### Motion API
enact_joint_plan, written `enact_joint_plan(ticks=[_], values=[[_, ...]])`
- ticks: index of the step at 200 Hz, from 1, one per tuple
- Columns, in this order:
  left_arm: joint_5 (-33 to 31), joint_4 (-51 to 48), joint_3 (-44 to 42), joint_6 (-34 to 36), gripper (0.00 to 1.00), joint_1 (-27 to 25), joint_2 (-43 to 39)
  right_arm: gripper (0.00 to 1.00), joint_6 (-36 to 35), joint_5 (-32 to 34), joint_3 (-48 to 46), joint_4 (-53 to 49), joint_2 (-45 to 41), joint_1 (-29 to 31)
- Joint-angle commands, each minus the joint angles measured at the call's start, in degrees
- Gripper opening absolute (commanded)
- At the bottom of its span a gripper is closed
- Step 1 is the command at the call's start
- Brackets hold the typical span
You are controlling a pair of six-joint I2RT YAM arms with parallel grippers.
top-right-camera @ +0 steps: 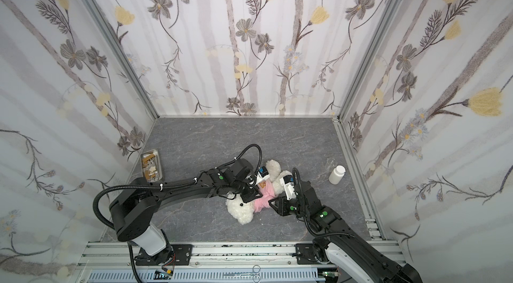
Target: Dress the teddy bear
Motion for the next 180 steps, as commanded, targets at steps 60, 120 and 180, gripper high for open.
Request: enact_joint_plan(ticks=[60,120,180], values=[[-4.10,-1.13,-2.40,-0.10,0.00,0.91,-0.79,0.00,-0.92,7.76,3.34,-5.29,-2.71,-0.12],[-14.51,-1.24,-5.92,2.58,0.00,1.96,-3.81,0.00,1.82,6.63,5.33,-5.93,-6.33,-2.09],[-15.27,-1.22,-5.48,2.77,0.00,3.11,-4.57,0.00,4.46,0.30,3.88,-0.66,-8.12,-4.58]])
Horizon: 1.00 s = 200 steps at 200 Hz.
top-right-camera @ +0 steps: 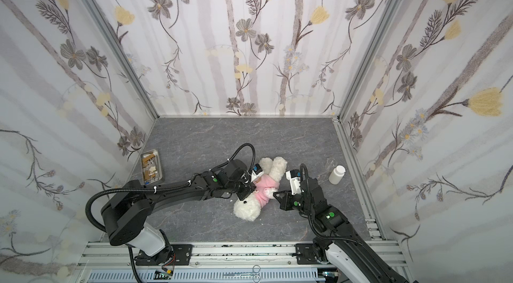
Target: Dress the teddy bear
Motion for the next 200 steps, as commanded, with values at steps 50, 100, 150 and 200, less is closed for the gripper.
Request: enact_joint_plan(ticks=[50,100,150,200], values=[[8.00,-6.53,5.39,-2.12,0.36,1.24,-1.40,0.15,5.51,-5.15,-5.04,13.66,0.48,-1.01],[3.92,-6.44,6.98,-4.90,0.62,2.61,-5.15,0.61,-2.80,11.68,4.45,-5.57,1.47,-1.00],[-5.08,-6.99,-0.07,-29.39,0.81,4.82,-13.91,0.63,-10.77,14.40,14.49,-1.79,7.57,-0.30],[1.32,-4.11,-9.70,-54.75,0.93,1.48,-20.38,0.49,-14.40,11.87,18.04,3.35,27.53,-0.68]])
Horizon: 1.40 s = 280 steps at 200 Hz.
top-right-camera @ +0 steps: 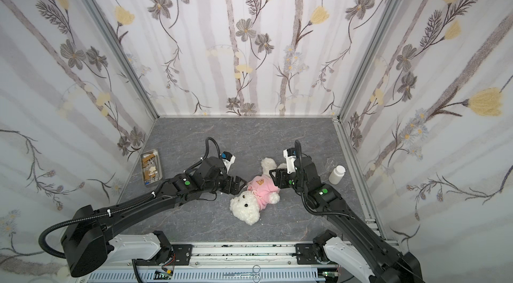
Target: Dress the teddy bear
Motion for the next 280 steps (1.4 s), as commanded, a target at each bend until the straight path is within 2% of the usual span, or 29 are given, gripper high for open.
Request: enact_joint_plan(ticks=[1,24,52,83,92,109,129,138,152,178,199,217,221,233,251,265,280], values=[[3.45,3.21,-1.05,-15.68,0.93,-2.84,-0.22,0.49,-2.93,-0.83,-0.68,2.76,5.04,-0.58],[3.99,4.33,-0.18,-17.65,0.93,-6.45,3.30,0.40,-1.58,-0.47,-6.75,4.32,4.27,-0.70],[4.57,4.51,0.47,-17.57,0.89,-9.77,9.39,0.37,2.36,-0.92,-14.17,7.57,0.78,-0.69],[-1.43,4.42,2.54,-16.53,0.74,-13.43,15.70,0.35,5.46,-1.05,-18.52,11.02,-2.08,-0.69],[-3.50,4.34,3.78,-14.65,0.66,-14.31,17.08,0.35,5.63,-1.47,-18.76,11.47,-2.60,-0.69],[-6.34,4.71,4.64,-12.90,0.46,-14.68,18.50,0.37,5.35,-2.60,-18.44,11.85,-3.30,-0.69],[-8.99,4.77,6.01,-7.25,0.17,-14.66,20.44,0.44,3.99,-2.76,-16.87,11.91,-4.13,-0.83],[-10.72,4.69,6.71,-4.01,0.00,-14.70,20.74,0.47,3.25,-2.75,-15.49,11.43,-4.33,-0.87],[-14.88,4.52,7.53,1.15,0.00,-14.57,19.86,0.53,2.11,-3.03,-12.73,9.81,-5.20,-1.36],[-29.20,4.63,7.93,14.50,0.00,-14.50,14.22,0.62,0.41,-5.40,-6.92,7.41,-8.64,-4.25],[-43.00,6.37,7.05,32.01,0.00,-14.47,11.52,0.70,0.28,-8.31,-2.87,6.68,-9.90,-8.89],[-52.60,13.20,3.68,46.60,0.00,-14.18,11.08,0.75,-0.35,-11.82,0.38,6.39,-7.65,-12.50],[-54.08,14.94,2.85,49.34,0.00,-14.08,11.22,0.79,-0.63,-12.30,1.25,6.24,-6.80,-12.97],[-56.02,20.59,0.16,56.50,0.00,-13.64,11.26,0.89,-2.11,-12.87,4.08,5.23,-3.86,-13.86],[-57.94,30.47,-3.77,65.54,0.00,-13.30,11.04,0.94,-4.29,-12.01,7.52,4.54,-0.62,-14.31],[-56.59,35.00,-5.50,69.24,0.00,-13.28,9.98,0.98,-5.23,-11.83,7.30,6.10,2.52,-14.31],[-54.03,38.74,-7.48,71.12,0.00,-13.27,8.49,0.99,-4.74,-16.10,6.99,8.72,8.28,-14.18]])
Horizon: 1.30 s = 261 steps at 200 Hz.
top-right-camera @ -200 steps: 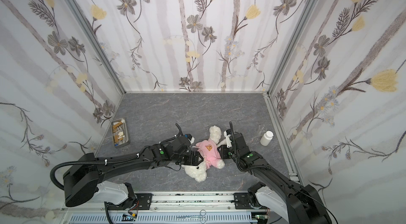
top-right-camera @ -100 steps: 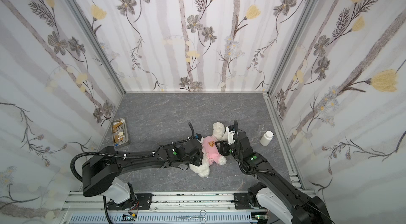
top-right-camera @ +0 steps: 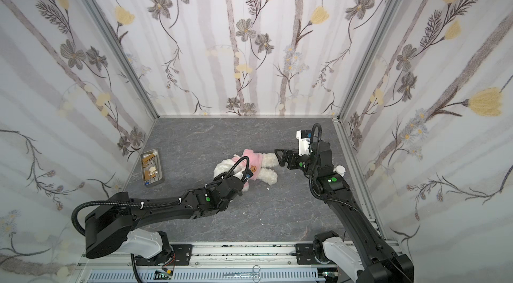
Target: Dress the teddy bear
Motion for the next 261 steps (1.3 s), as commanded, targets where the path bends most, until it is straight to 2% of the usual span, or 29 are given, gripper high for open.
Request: enact_joint_plan(ticks=[1,15,38,45,59,77,81,96,112,126,132,144,156,170,191,214,232,261], values=[[-1.29,15.55,-2.17,11.01,0.00,0.04,-2.11,0.99,-1.50,-5.21,-0.03,2.64,6.35,0.11],[1.20,17.32,-3.68,11.78,0.00,0.03,-2.67,0.99,0.08,-9.48,-0.93,7.37,11.70,1.50],[4.16,20.18,-6.72,12.17,0.00,-0.05,-2.66,0.99,-0.52,-7.88,-1.35,13.10,17.23,5.65],[4.67,21.52,-7.78,12.16,0.00,-0.07,-2.27,0.98,-0.62,-9.14,-1.27,14.18,18.63,6.01],[5.02,22.57,-8.89,11.91,0.00,-0.05,-0.73,0.92,0.41,-10.56,-4.29,18.66,20.06,6.41],[5.18,22.94,-9.91,10.58,0.00,-0.31,1.71,0.77,1.22,-9.55,-7.84,22.68,21.75,6.59],[5.40,22.96,-10.19,10.37,0.01,-0.44,2.09,0.71,1.65,-8.97,-8.74,23.67,22.07,6.58],[5.62,22.91,-10.91,9.82,0.14,-1.55,3.44,0.51,3.28,-8.20,-12.52,29.93,22.13,6.75],[5.66,22.79,-11.40,8.78,0.21,-2.65,3.93,0.28,4.64,-6.99,-15.67,36.30,22.12,7.01],[5.70,22.46,-11.92,7.67,0.35,-3.26,3.25,0.13,4.24,-4.39,-17.75,39.22,21.23,7.78],[5.64,22.18,-12.07,6.97,0.44,-3.47,2.63,0.09,3.38,-3.60,-18.48,39.93,20.53,8.17],[6.14,20.08,-11.81,4.70,0.69,-3.57,0.64,0.02,1.94,-1.03,-20.01,41.33,19.04,9.17],[8.25,15.69,-10.51,1.35,0.89,-3.48,-2.33,0.00,0.61,-0.01,-21.61,43.20,17.61,9.49],[12.53,8.97,-7.85,-3.37,1.00,-3.03,-6.22,0.00,-0.93,1.17,-23.17,44.86,15.99,9.50],[24.55,-2.14,-2.19,-11.58,1.00,0.20,-12.07,0.00,-3.94,0.96,-24.45,47.05,13.63,9.50],[38.54,-6.90,1.97,-18.14,1.00,6.39,-15.79,0.00,-6.68,-1.13,-25.83,50.37,11.91,9.50],[48.73,-7.88,4.51,-21.48,1.00,12.76,-15.92,0.00,-8.07,-2.37,-27.04,53.63,10.83,9.49],[61.28,-11.11,9.70,-23.28,0.96,21.32,-11.42,0.00,-10.24,-3.57,-27.14,54.55,10.20,9.50]])
